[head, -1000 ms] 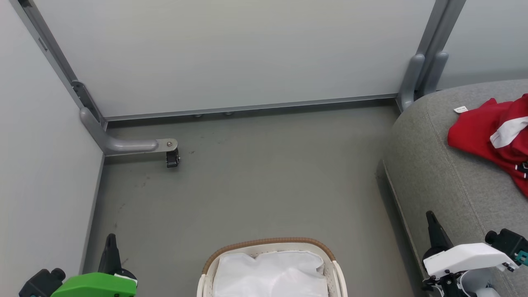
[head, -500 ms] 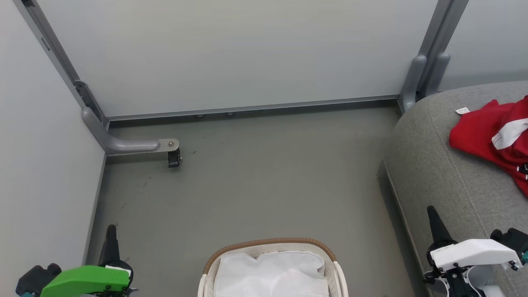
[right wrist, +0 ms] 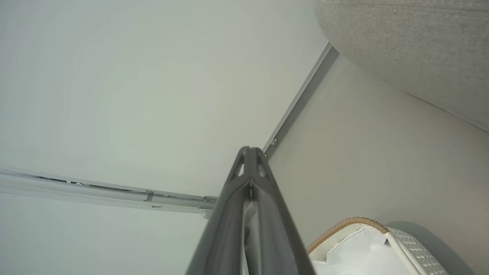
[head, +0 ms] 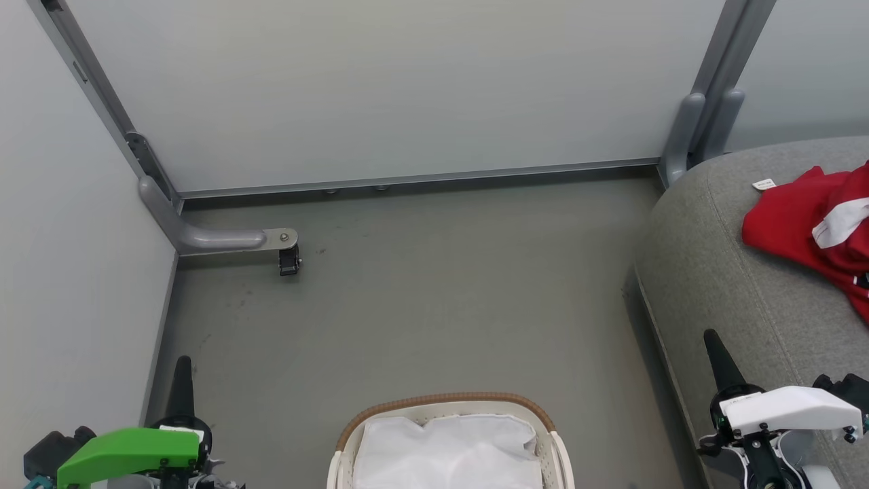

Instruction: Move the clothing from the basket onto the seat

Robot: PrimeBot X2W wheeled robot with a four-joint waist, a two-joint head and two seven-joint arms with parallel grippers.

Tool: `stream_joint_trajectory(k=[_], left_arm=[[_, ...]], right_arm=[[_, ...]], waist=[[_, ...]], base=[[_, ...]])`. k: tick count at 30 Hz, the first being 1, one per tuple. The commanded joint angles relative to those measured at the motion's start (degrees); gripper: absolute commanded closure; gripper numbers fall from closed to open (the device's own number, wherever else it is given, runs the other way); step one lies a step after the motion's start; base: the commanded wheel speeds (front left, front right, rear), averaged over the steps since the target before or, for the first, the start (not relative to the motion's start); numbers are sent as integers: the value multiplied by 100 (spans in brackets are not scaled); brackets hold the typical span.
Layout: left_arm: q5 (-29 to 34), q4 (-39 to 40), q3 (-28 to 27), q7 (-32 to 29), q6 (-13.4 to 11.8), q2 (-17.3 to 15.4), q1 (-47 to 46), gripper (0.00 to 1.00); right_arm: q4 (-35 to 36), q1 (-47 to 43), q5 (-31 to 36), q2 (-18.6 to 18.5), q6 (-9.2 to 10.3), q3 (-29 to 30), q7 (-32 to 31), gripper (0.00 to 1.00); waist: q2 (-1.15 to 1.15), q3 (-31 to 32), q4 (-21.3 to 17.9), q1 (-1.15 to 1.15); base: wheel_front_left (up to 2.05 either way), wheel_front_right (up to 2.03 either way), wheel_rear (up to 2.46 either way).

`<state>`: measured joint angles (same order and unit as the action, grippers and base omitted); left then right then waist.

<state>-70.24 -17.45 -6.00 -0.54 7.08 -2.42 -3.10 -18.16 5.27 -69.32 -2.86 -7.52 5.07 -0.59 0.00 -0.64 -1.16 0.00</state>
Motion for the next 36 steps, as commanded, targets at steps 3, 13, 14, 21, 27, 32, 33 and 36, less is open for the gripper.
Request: stream_joint_trajectory(k=[3, 13, 14, 21, 27, 32, 33, 36], left_arm=[[-253, 79, -27, -73, 28, -48, -165, 100], [-792, 159, -38, -221, 37, -53, -210, 100], [-826, 164, -38, -235, 38, -54, -216, 100], [-1143, 205, -44, -316, 44, -58, -262, 100], [-1392, 238, -49, -391, 41, -59, -275, 100], [-1583, 267, -52, -438, 44, -60, -305, 100], [-1630, 274, -52, -452, 45, -61, -310, 100], [-1746, 290, -55, -488, 47, -62, -312, 100]], right_arm=[[99, 87, -258, -23, 4, 35, -72, 100], [192, 102, -819, -20, 4, 70, -217, 100], [200, 103, -860, -19, 4, 73, -231, 100], [252, 111, -1185, -17, 4, 92, -316, 100], [294, 111, -1450, -15, 5, 106, -388, 100], [327, 113, -1652, -13, 5, 118, -445, 100], [334, 114, -1698, -13, 5, 120, -450, 100], [354, 115, -1820, -13, 5, 128, -483, 100]], waist=[[0, 3, 8, 0], [0, 13, 33, 0], [0, 14, 35, 0], [0, 20, 51, 0], [0, 26, 64, 0], [0, 30, 75, 0], [0, 31, 78, 0], [0, 34, 85, 0]], base=[[0, 0, 0], [0, 0, 0], [0, 0, 0], [0, 0, 0], [0, 0, 0], [0, 0, 0], [0, 0, 0], [0, 0, 0]])
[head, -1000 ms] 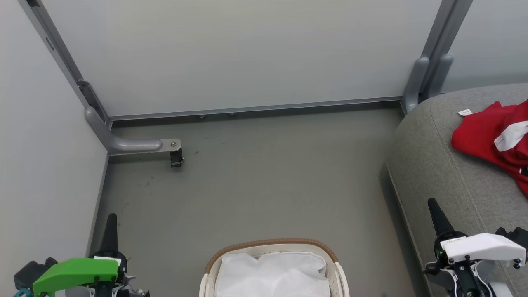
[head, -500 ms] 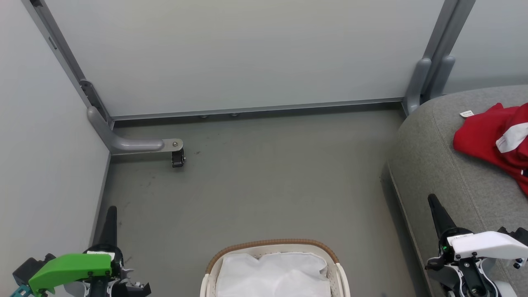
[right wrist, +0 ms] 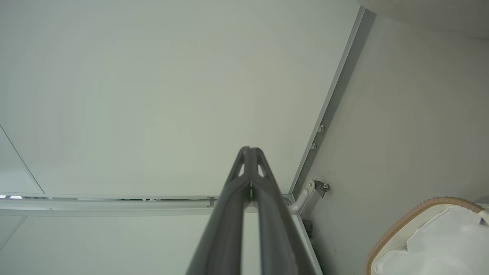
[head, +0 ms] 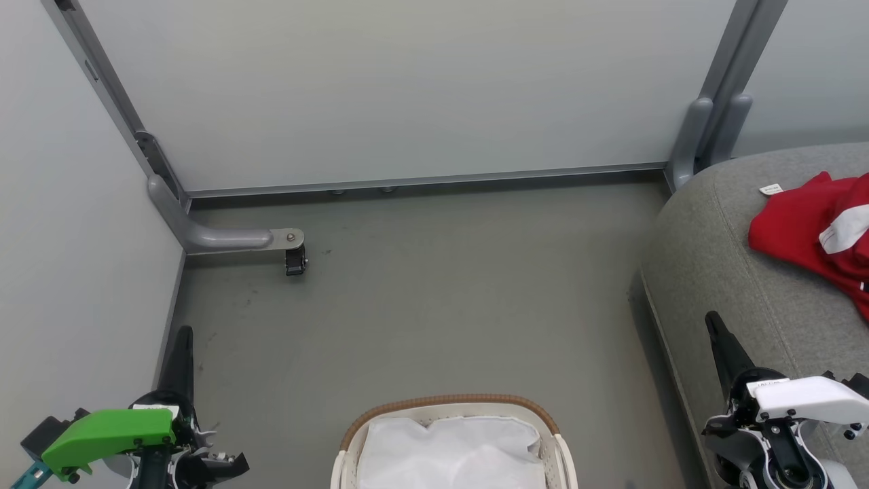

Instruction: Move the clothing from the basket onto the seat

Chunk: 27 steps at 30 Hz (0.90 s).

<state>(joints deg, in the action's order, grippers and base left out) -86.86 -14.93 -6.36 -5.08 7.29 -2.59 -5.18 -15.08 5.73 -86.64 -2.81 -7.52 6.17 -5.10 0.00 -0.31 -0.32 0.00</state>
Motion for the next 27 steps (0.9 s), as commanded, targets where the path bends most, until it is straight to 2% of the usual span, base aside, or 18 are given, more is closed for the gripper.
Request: stream_joint_trajectory(k=[1, 13, 27], left_arm=[[-130, 43, -19, -37, 27, -45, -101, 100], [-566, 102, -28, -159, 35, -48, -153, 100], [-562, 98, -26, -167, 35, -48, -140, 100]], right_arm=[[54, 66, -131, -18, 5, 21, -49, 100], [125, 71, -579, -13, 6, 49, -164, 100], [124, 69, -585, -13, 5, 47, -165, 100]], waist=[[0, 1, 4, 0], [0, 12, 31, 0], [0, 13, 32, 0]], base=[[0, 0, 0], [0, 0, 0], [0, 0, 0]])
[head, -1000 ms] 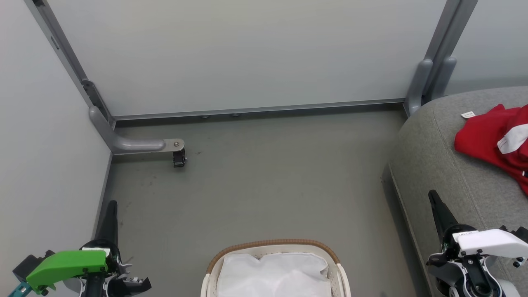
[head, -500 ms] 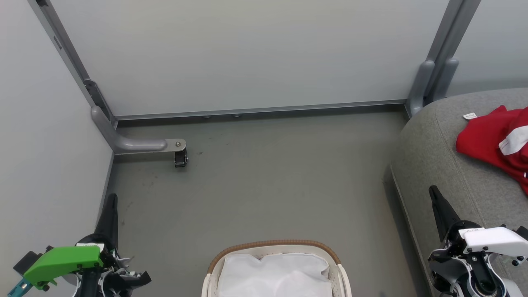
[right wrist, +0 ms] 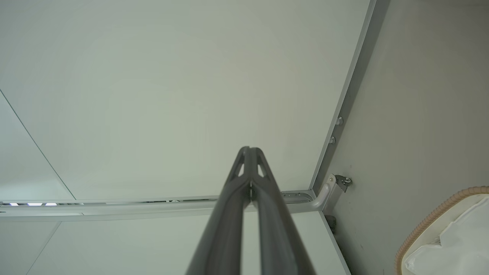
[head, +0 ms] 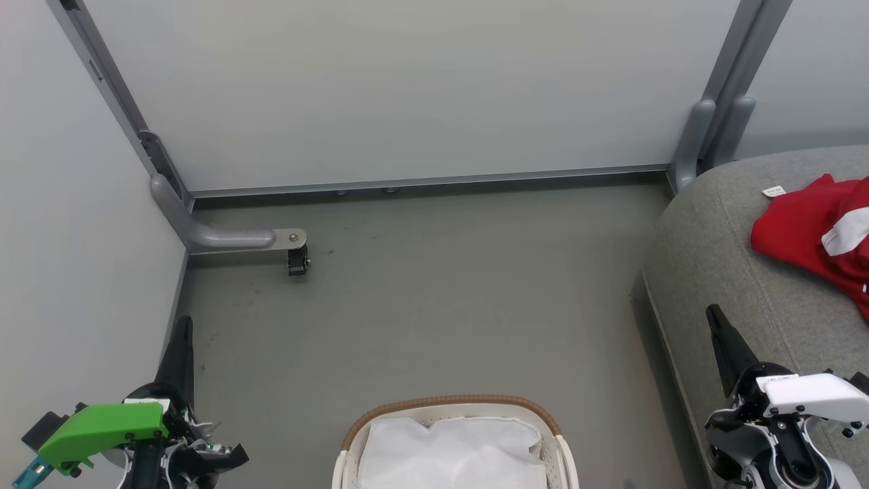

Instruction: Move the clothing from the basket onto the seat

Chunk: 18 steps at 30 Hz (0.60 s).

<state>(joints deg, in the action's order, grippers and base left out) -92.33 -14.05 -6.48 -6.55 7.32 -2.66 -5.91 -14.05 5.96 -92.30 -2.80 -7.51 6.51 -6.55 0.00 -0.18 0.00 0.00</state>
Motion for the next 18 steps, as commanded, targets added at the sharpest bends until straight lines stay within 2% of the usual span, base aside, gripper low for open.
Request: stream_joint_trajectory(k=[1, 18], left_arm=[[-16, 11, -14, -20, 31, -40, -67, 100], [-16, 11, -13, -19, 31, -40, -67, 100]], right_arm=[[21, 46, -19, -15, 5, 13, -20, 100], [20, 46, -20, -15, 4, 12, -19, 100]], waist=[[0, 0, 0, 0], [0, 0, 0, 0]], base=[[0, 0, 0], [0, 0, 0]])
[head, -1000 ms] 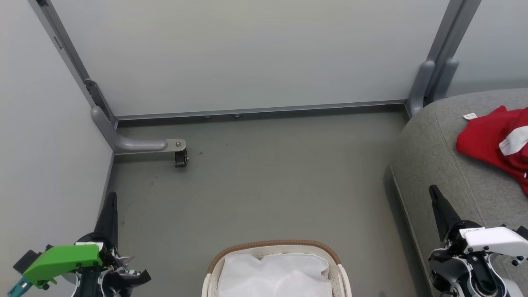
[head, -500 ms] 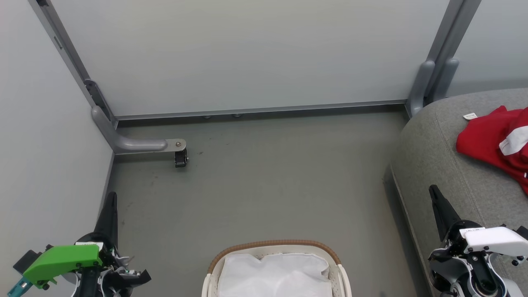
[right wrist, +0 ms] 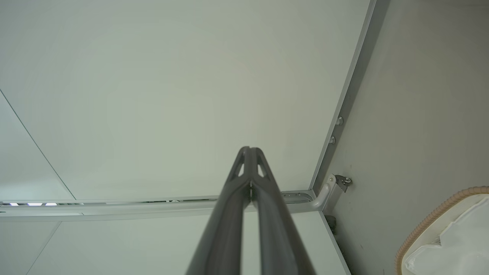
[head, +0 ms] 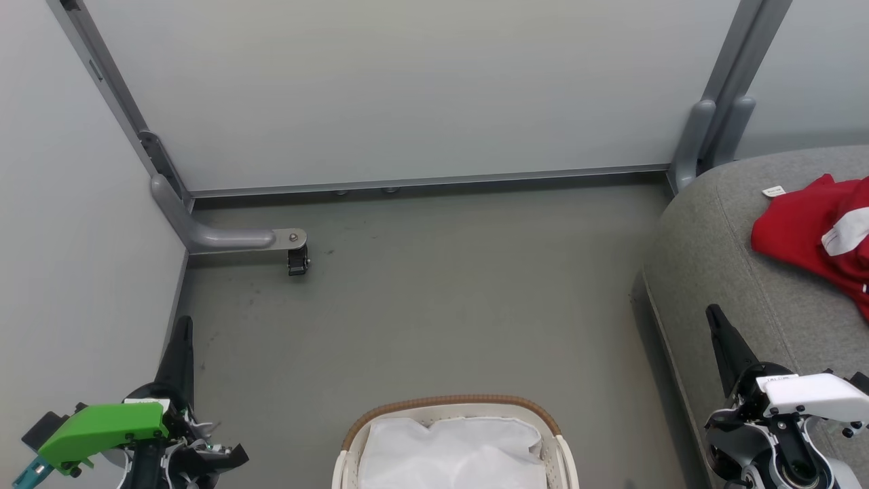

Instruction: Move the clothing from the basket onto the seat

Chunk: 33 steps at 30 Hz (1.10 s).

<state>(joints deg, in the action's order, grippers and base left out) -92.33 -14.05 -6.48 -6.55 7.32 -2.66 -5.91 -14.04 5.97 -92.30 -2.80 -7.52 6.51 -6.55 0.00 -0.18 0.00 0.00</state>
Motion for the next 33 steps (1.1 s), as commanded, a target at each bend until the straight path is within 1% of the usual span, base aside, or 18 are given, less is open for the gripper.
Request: stream_joint_trajectory(k=[1, 33], left_arm=[[-16, 11, -13, -19, 32, -40, -67, 100], [-17, 12, -12, -18, 32, -40, -66, 100]], right_arm=[[19, 45, -20, -15, 6, 12, -19, 100], [19, 45, -21, -15, 6, 11, -18, 100]], waist=[[0, 0, 0, 0], [0, 0, 0, 0]], base=[[0, 0, 0], [0, 0, 0]])
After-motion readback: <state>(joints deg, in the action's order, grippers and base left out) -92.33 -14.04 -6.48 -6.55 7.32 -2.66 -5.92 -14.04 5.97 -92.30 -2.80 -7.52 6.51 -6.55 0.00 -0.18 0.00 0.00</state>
